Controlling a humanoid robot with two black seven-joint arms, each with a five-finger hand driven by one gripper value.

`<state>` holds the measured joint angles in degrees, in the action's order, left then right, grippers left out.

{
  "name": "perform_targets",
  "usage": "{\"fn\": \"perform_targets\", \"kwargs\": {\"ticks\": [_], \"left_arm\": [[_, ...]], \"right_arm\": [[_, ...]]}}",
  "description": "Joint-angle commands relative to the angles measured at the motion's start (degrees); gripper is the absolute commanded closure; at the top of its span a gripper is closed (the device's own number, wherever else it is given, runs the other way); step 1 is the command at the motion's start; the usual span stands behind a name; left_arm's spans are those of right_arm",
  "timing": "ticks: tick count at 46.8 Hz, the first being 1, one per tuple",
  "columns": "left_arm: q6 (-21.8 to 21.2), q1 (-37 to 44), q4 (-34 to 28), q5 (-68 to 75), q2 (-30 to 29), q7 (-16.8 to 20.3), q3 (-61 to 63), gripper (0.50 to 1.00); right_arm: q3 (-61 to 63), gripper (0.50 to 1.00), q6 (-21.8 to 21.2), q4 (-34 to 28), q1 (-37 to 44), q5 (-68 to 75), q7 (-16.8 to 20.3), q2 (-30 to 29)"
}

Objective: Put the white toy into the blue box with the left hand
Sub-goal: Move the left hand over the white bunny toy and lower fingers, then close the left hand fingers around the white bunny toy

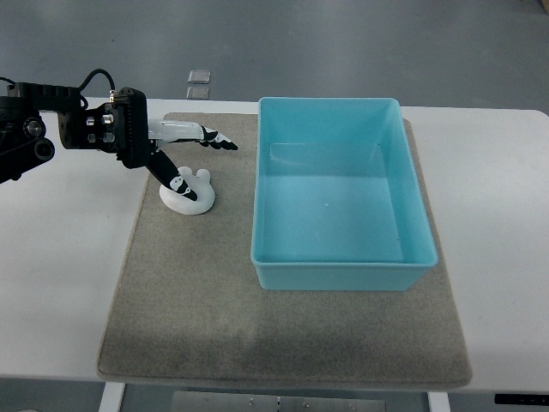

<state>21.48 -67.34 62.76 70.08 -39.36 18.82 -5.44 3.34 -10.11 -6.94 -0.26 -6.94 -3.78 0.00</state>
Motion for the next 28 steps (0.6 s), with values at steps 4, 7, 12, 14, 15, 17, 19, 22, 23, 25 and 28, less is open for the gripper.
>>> {"fn": "perform_targets", "kwargs": {"ticks": [4, 7, 12, 14, 15, 17, 19, 22, 23, 25, 28], "left_arm": [[-0.4, 0.1, -0.4, 5.2, 0.1, -0.1, 0.6, 0.551], [-0.7, 0.3, -0.4, 5.9, 0.1, -0.1, 0.6, 0.551], [-1.7, 0.1, -0.6, 6.2, 0.2, -0.1, 0.6, 0.551], [-2.4, 0.3, -0.7, 6.4, 0.2, -0.1, 0.7, 0.553], [-2.8, 0.4, -0.7, 6.5, 0.2, -0.1, 0.7, 0.553], [-3.4, 0.5, -0.7, 6.9, 0.2, -0.1, 0.8, 0.557], [-3.7, 0.5, -0.7, 8.0, 0.2, -0.1, 0.9, 0.557], [-3.9, 0.5, -0.7, 10.2, 0.2, -0.1, 0.9, 0.557], [-3.9, 0.5, -0.7, 10.7, 0.3, -0.1, 0.9, 0.557], [-3.9, 0.6, -0.6, 11.2, 0.3, -0.1, 1.0, 0.557], [-3.8, 0.6, -0.6, 11.3, 0.4, -0.1, 1.1, 0.555]], "right_arm": [[0.0, 0.564, 0.0, 0.0, 0.0, 0.0, 0.0, 0.0], [0.0, 0.564, 0.0, 0.0, 0.0, 0.0, 0.0, 0.0], [0.0, 0.564, 0.0, 0.0, 0.0, 0.0, 0.0, 0.0], [0.0, 0.564, 0.0, 0.0, 0.0, 0.0, 0.0, 0.0], [0.0, 0.564, 0.0, 0.0, 0.0, 0.0, 0.0, 0.0], [0.0, 0.564, 0.0, 0.0, 0.0, 0.0, 0.0, 0.0], [0.0, 0.564, 0.0, 0.0, 0.0, 0.0, 0.0, 0.0], [0.0, 0.564, 0.0, 0.0, 0.0, 0.0, 0.0, 0.0], [0.0, 0.564, 0.0, 0.0, 0.0, 0.0, 0.0, 0.0], [0.0, 0.564, 0.0, 0.0, 0.0, 0.0, 0.0, 0.0], [0.0, 0.564, 0.0, 0.0, 0.0, 0.0, 0.0, 0.0]]}}
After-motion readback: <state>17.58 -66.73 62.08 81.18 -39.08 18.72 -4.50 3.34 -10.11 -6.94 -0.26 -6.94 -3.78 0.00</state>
